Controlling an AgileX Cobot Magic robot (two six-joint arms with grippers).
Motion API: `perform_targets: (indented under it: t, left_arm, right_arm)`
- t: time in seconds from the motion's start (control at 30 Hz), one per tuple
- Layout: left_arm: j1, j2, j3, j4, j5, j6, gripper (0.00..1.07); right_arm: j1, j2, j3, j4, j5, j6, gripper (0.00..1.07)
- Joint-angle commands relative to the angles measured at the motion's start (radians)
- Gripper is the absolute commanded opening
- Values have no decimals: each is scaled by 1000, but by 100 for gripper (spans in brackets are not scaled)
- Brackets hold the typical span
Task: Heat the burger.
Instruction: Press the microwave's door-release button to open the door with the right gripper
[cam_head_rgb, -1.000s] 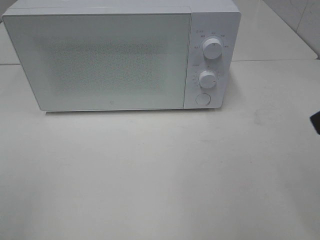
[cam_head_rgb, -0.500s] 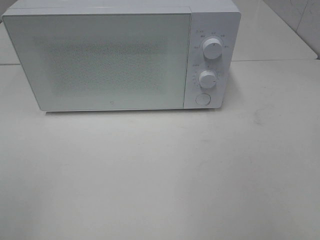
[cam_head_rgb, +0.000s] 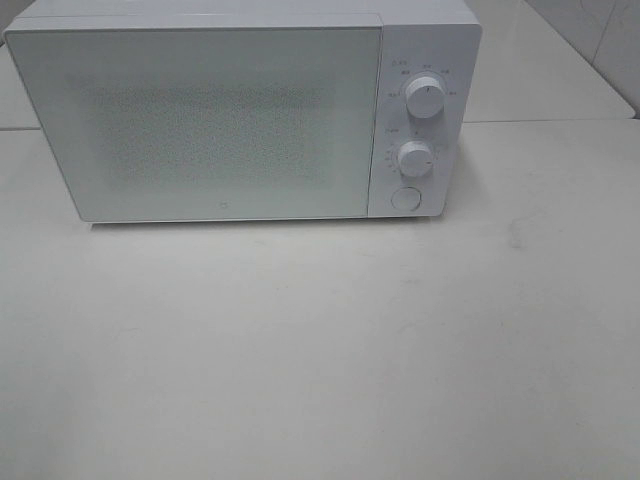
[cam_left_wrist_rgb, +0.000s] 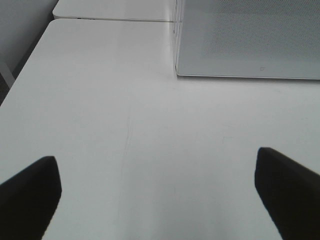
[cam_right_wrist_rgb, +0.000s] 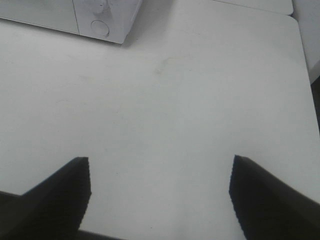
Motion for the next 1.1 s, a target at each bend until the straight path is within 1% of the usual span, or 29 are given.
perform_targets:
  t: [0.03,0.17,0.23,0.27,0.33,0.4,1.1]
  left_arm:
    - [3,-25,1,-4,3,-5,98]
    - [3,-25,1,-4,3,-5,98]
    - [3,-25,1,-4,3,-5,98]
    - [3,-25,1,-4,3,-5,98]
    - [3,-25,1,-4,3,-5,98]
    - [3,-25,1,-4,3,-5,98]
    - [3,-20,1,-5,3,-5,98]
  right_arm:
    - [-7,-75,35,-50,3,51,76]
    - [-7,-121,68,-60,2,79,76]
    - [-7,-168,114,-60,-3,79,76]
    - [-7,-168,114,-60,-3,79,76]
    - [-7,-208,123,-56,-43,79,76]
    - [-6,-206,142,-51,-75,84,76]
    - [-6,-206,143,-48,-76,81,76]
